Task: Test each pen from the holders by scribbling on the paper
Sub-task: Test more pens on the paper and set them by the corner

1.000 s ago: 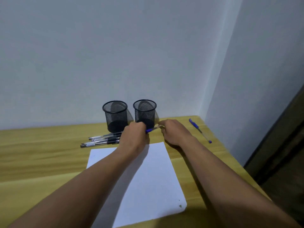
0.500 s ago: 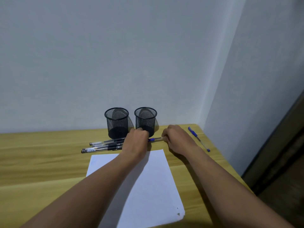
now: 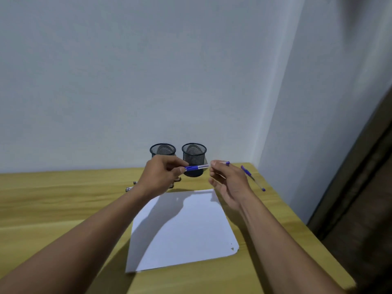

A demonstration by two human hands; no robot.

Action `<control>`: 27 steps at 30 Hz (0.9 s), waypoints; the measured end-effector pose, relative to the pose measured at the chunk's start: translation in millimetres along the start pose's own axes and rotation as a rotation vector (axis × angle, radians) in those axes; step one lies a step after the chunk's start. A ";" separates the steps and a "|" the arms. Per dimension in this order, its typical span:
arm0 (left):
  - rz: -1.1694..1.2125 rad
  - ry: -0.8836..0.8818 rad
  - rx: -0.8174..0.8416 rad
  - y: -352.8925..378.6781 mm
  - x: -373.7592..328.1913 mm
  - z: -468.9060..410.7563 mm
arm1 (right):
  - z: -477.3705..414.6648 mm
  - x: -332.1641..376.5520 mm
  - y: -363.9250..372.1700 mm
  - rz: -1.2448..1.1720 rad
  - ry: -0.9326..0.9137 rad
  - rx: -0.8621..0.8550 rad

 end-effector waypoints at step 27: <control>0.109 -0.078 -0.055 -129.7 26.9 46.4 | 43.3 -40.3 141.7 0.179 -0.136 0.218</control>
Point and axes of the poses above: each hand's wrist, its own z-axis away from the middle knuckle, its own y-axis out of the palm, x = y × z, the point moved 7 cm from there along -z, towards the middle knuckle, and after that the axes turned 2 degrees about -x, right-handed, at the moved point
